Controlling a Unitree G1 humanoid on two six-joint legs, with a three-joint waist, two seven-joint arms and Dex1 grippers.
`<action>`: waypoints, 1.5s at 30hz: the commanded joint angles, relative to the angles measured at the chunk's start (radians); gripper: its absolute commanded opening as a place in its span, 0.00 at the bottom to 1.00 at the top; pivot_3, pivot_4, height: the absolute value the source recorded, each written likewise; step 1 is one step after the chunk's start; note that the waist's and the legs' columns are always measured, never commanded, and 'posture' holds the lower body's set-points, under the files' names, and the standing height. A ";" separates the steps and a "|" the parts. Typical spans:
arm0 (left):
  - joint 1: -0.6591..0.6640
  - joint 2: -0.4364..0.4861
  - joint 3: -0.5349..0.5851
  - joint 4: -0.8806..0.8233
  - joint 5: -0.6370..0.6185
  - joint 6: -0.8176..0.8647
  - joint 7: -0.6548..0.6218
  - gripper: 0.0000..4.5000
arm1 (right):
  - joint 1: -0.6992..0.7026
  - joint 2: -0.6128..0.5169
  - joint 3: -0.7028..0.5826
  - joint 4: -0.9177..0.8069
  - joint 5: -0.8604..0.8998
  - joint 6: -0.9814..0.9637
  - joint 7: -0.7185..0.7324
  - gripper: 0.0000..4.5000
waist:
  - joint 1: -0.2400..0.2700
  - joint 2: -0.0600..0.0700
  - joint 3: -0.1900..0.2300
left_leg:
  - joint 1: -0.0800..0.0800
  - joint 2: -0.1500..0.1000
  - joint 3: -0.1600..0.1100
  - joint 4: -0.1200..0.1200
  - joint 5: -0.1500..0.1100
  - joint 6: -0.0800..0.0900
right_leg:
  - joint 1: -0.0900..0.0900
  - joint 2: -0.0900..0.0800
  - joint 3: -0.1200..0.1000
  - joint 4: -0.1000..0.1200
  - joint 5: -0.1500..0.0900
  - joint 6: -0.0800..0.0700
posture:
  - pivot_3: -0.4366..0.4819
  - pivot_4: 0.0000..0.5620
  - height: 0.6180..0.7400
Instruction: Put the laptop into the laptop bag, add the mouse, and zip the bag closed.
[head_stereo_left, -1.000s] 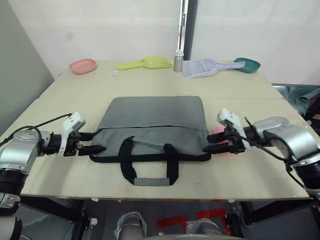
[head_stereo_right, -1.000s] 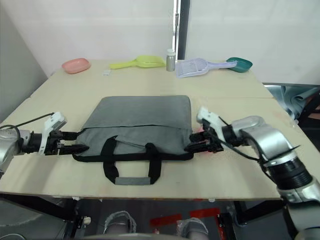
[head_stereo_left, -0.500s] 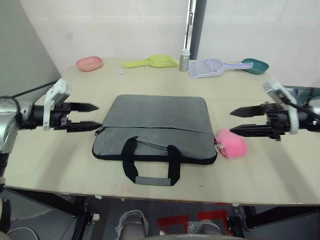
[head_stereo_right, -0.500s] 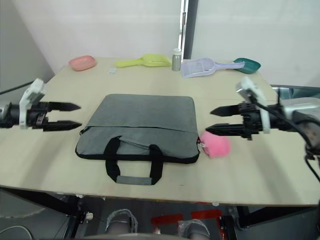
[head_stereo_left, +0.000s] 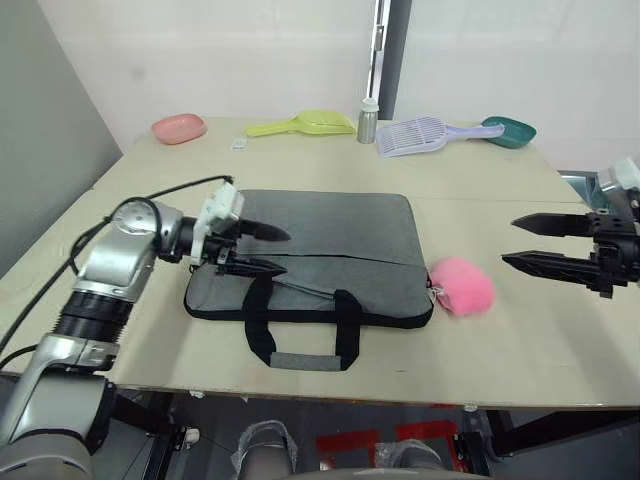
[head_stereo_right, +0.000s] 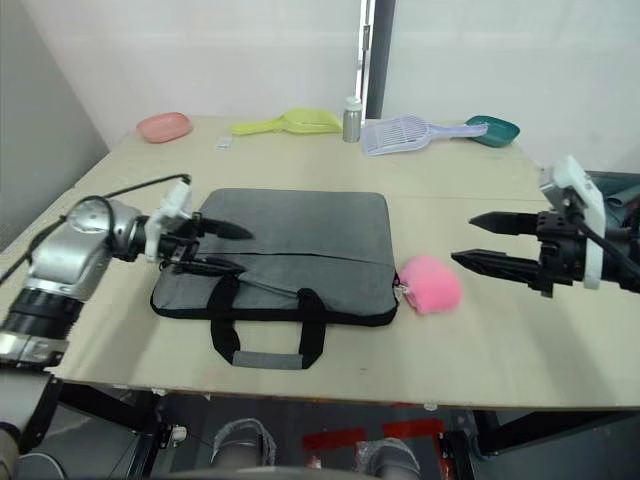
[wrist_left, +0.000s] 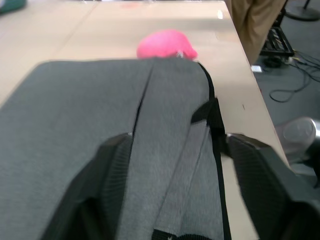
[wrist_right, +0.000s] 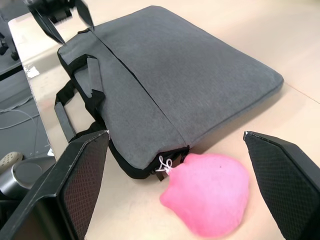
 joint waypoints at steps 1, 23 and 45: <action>-0.038 -0.035 -0.034 0.146 0.069 -0.124 -0.047 0.34 | 0.034 -0.009 0.000 -0.005 -0.025 -0.041 -0.027 1.00 | 0.001 0.000 0.000 | 0.000 0.000 0.000 0.000 0.000 0.000 | 0.000 0.000 0.000 0.000 0.000 0.000 | 0.48 0.27 1.00; -0.051 -0.150 -0.174 0.452 0.271 -0.527 -0.065 0.01 | -0.253 0.105 0.637 0.274 -0.256 -0.032 -0.237 1.00 | 0.001 0.011 -0.010 | 0.005 -0.001 0.000 0.000 0.000 0.000 | 0.005 -0.002 -0.001 0.000 0.000 0.000 | 0.48 0.27 1.00; -0.014 -0.148 -0.197 0.500 0.343 -0.679 -0.051 0.00 | -0.497 0.177 0.717 0.460 -0.429 -0.180 -0.221 0.00 | -0.018 0.013 -0.020 | 0.017 -0.003 0.005 -0.003 -0.001 -0.001 | 0.013 -0.003 0.004 -0.001 0.000 0.001 | 0.48 0.27 1.00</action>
